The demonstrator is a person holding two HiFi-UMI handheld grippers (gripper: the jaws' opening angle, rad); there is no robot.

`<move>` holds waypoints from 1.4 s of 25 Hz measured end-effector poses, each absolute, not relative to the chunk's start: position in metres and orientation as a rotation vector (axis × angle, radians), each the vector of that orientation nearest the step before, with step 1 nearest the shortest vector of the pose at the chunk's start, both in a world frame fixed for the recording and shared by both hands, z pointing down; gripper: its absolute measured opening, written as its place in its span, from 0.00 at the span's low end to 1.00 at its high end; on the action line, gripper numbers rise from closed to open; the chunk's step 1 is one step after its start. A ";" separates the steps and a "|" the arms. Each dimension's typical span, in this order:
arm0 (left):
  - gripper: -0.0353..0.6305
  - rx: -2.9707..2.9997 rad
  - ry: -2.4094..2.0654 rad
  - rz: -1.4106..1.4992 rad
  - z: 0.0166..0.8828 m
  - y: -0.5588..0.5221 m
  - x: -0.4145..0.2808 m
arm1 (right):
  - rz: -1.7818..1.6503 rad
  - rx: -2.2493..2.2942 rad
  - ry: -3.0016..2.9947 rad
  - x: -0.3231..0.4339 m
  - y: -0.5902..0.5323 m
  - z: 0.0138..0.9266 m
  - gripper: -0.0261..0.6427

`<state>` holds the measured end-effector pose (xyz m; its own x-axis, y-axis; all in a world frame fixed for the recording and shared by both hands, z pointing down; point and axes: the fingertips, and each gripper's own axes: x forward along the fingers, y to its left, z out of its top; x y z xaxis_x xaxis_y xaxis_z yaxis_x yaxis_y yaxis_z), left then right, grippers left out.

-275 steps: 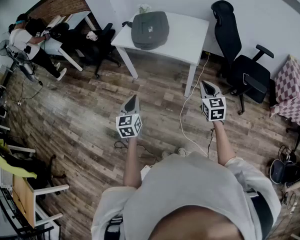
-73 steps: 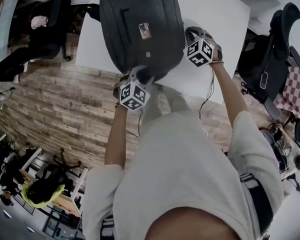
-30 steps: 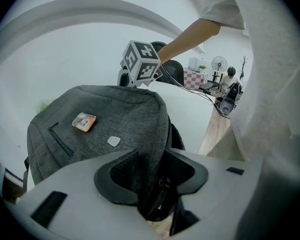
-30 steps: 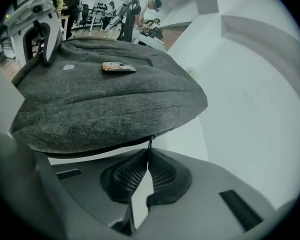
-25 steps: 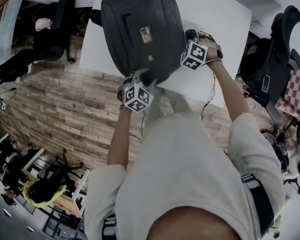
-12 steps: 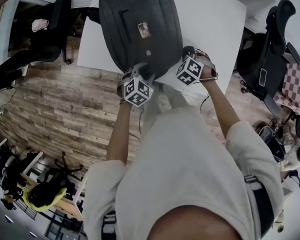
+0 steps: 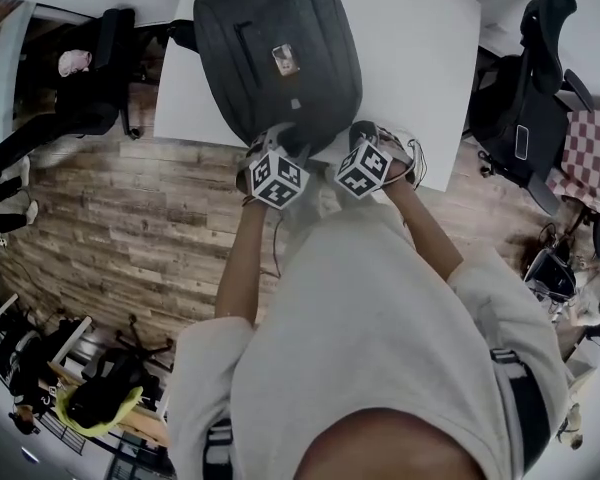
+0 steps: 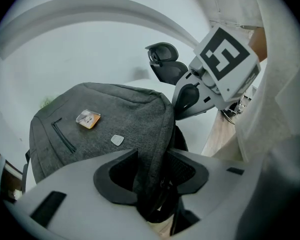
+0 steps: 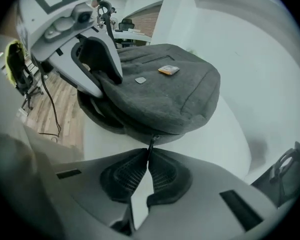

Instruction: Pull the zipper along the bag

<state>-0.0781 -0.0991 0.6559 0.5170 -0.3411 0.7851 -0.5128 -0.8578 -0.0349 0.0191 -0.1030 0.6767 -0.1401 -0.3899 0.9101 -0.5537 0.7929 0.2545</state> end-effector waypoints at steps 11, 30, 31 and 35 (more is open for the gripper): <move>0.33 2.562 -0.719 1.254 0.653 -0.096 -0.076 | 0.239 0.686 -1.788 -0.030 -0.065 0.677 0.08; 0.39 2.851 -0.534 1.687 0.647 -0.067 -0.151 | 0.249 0.644 -1.854 -0.017 -0.074 0.674 0.06; 0.39 2.862 -0.508 1.702 0.648 -0.067 -0.148 | 0.250 0.643 -1.853 -0.016 -0.074 0.673 0.06; 0.35 2.902 -0.453 1.706 0.649 -0.068 -0.128 | 0.260 0.670 -1.829 0.000 -0.082 0.673 0.06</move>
<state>-0.1276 -0.0677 0.6487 0.4685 -0.3507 0.8109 -0.0975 -0.9327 -0.3471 0.0002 -0.0821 0.6735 -0.2237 -0.3167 0.9218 -0.5614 0.8150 0.1438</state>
